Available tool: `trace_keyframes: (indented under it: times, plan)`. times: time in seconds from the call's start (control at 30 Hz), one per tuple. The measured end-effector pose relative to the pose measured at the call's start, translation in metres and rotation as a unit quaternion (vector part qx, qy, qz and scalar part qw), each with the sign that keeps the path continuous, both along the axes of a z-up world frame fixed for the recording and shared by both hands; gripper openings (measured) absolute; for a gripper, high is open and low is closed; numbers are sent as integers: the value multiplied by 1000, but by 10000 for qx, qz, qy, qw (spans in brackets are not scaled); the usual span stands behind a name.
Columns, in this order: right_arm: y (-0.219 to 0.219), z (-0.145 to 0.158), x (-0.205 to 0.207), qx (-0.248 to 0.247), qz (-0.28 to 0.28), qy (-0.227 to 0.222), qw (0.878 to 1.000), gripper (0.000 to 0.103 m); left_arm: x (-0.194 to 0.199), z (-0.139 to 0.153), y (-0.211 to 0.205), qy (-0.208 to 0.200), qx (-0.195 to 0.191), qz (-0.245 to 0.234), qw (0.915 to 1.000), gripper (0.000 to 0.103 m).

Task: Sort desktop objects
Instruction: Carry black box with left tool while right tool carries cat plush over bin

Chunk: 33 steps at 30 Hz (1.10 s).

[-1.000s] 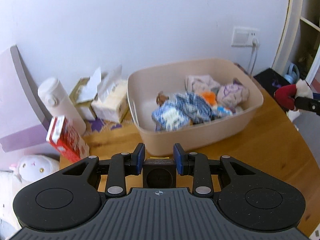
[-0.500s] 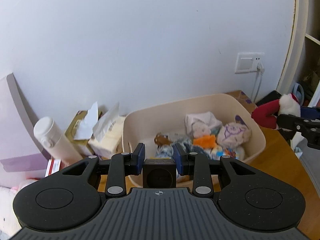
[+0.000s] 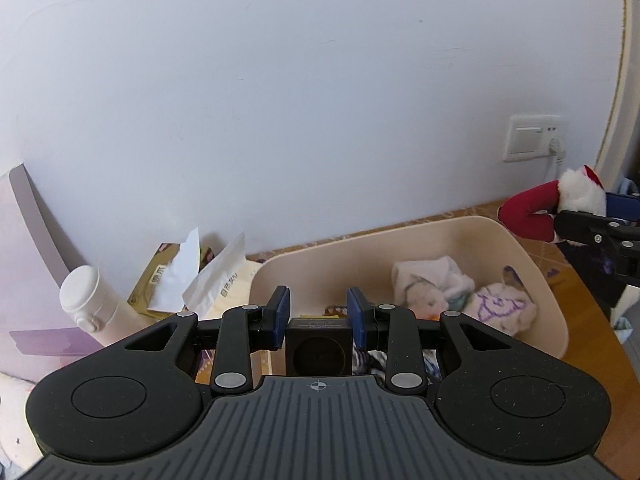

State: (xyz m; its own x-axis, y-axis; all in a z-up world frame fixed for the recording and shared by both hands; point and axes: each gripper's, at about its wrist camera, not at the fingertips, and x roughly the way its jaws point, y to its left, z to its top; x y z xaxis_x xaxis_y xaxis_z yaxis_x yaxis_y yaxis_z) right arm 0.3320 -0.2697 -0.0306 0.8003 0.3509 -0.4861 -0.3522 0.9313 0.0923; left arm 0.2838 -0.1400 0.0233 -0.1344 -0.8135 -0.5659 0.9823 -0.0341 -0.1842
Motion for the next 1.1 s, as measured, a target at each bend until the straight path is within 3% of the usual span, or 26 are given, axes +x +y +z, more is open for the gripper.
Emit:
trace_keyframes:
  times: [0.27, 0.5, 1.1]
  plan:
    - [3, -7, 30, -239, 229, 63, 9994, 55, -6, -8, -33, -150, 151, 193, 9996, 32]
    - [14, -32, 48, -543, 518, 375, 9965, 55, -18, -28, -52, -253, 416, 198, 9986, 32]
    - [46, -74, 67, -1026, 1025, 1149, 9827, 58, -34, -75, -74, -497, 1490, -311, 9871, 32]
